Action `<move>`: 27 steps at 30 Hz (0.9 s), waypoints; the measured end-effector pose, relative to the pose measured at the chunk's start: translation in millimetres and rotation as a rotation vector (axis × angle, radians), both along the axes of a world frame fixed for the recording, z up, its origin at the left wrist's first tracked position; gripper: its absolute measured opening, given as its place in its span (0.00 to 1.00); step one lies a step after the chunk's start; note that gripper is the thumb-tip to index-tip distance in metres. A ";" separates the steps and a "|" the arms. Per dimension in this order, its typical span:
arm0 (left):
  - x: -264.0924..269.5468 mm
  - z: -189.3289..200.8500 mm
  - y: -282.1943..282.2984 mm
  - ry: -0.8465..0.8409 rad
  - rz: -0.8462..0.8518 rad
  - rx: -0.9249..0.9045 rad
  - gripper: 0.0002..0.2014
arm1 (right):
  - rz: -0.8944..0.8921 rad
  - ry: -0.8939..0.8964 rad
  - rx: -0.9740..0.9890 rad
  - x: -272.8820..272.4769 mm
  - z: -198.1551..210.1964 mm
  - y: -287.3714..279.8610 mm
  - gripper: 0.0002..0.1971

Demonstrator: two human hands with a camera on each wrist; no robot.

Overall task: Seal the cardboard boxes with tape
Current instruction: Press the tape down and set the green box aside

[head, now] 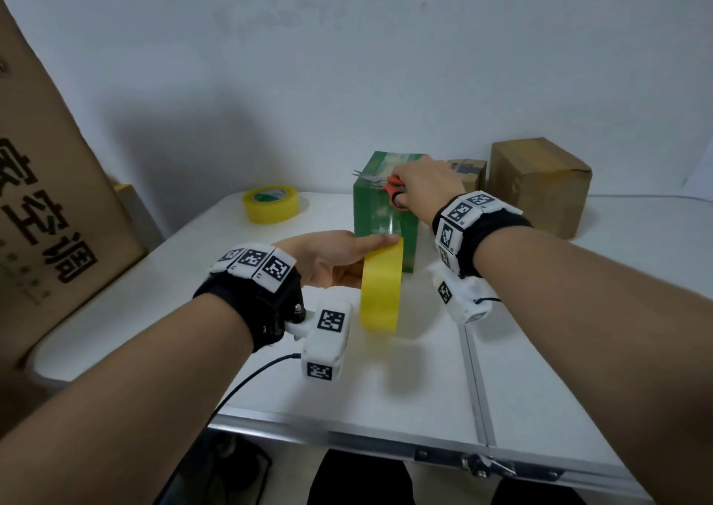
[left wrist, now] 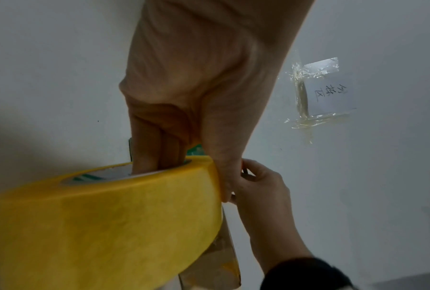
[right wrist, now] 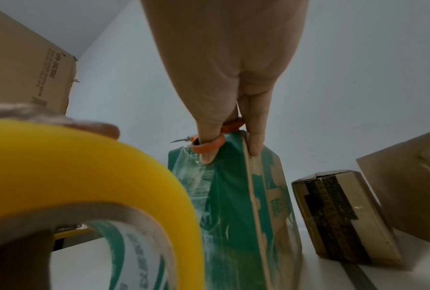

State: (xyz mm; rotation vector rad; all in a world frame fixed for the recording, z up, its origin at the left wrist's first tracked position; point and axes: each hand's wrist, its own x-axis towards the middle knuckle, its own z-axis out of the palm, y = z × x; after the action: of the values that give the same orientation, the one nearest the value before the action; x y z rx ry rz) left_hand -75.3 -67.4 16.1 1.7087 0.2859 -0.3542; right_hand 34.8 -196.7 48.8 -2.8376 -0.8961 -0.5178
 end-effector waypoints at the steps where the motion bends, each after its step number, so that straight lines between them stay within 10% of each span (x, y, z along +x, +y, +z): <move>1: -1.4 0.9 0.5 0.010 -0.003 0.009 0.14 | -0.006 -0.007 -0.005 -1.0 0.3 1.7 0.10; 16: 2.6 11.7 5.2 0.133 -0.045 0.135 0.15 | -0.007 -0.038 0.033 4.4 -4.7 0.9 0.10; 22: 3.6 -1.5 4.1 0.130 0.052 -0.072 0.15 | 0.001 0.001 0.110 9.7 -12.0 -4.7 0.08; 27: 3.8 -9.5 8.1 0.138 0.061 -0.126 0.26 | 0.115 0.084 0.474 7.1 -5.0 -18.9 0.12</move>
State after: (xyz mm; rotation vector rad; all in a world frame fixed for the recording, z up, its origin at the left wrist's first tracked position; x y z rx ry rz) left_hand -71.5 -59.3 6.7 1.5510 0.4074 -0.4367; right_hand 41.9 -215.6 43.8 -2.3494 -0.7901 -0.5117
